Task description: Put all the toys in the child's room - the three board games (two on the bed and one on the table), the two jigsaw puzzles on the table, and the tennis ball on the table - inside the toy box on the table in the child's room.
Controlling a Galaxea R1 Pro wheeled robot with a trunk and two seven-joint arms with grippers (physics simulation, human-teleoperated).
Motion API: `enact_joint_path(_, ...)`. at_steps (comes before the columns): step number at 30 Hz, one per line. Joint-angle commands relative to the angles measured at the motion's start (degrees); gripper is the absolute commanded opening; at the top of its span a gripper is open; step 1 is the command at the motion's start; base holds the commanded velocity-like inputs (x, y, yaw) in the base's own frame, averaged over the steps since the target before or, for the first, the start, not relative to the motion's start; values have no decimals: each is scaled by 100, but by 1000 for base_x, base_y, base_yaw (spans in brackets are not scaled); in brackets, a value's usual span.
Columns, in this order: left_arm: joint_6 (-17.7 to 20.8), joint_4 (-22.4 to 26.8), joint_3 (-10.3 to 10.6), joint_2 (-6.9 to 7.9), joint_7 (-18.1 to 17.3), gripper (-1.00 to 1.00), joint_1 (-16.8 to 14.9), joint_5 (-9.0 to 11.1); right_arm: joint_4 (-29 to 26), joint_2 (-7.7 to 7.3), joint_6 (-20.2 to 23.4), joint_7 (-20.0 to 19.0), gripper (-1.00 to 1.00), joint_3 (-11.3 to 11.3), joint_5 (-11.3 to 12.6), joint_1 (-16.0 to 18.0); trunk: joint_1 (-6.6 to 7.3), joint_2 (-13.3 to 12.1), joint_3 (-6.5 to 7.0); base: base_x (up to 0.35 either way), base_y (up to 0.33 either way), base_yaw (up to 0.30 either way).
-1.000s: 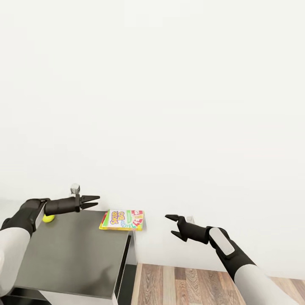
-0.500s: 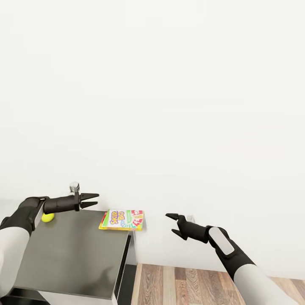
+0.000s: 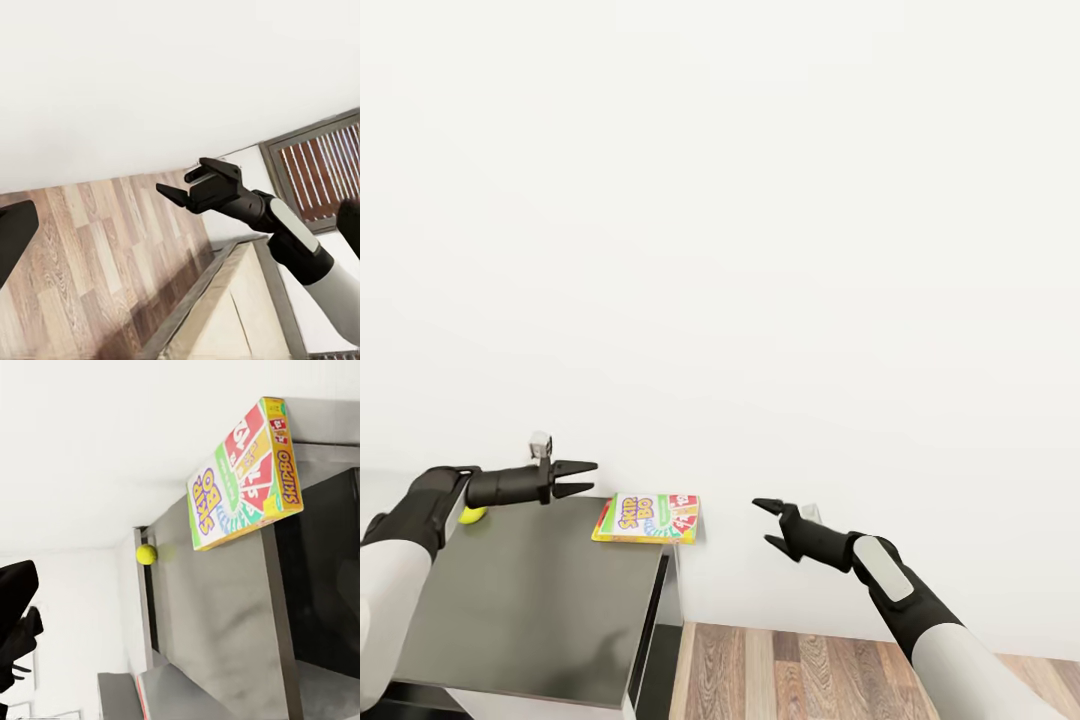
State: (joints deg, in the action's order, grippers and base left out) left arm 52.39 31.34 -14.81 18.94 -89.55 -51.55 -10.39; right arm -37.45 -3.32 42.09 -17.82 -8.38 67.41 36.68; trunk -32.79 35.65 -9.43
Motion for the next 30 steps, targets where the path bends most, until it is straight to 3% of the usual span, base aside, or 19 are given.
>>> enact_joint_path(1,87,5,38,-4,-45,100,-5,-51,1,-9,3,-148,100,-22,-7,6,-24,51,-28,0,0,0)
enact_joint_path(5,124,30,117,9,-45,100,-4,-28,1,-16,26,-837,100,-45,-6,-4,-112,211,-100,0,0,0)
enact_joint_path(10,138,45,132,4,-45,100,-4,-17,18,-40,26,-1365,100,-4,-1,-52,-222,412,-190,0,0,0)
enact_joint_path(22,142,48,110,4,-45,100,-4,-15,51,-53,6,-1473,100,324,1,-89,-486,893,-405,0,0,0)
enact_joint_path(30,141,48,95,12,-45,100,-4,-15,49,-36,-12,-1488,100,360,6,-117,-661,1214,-549,0,0,0)
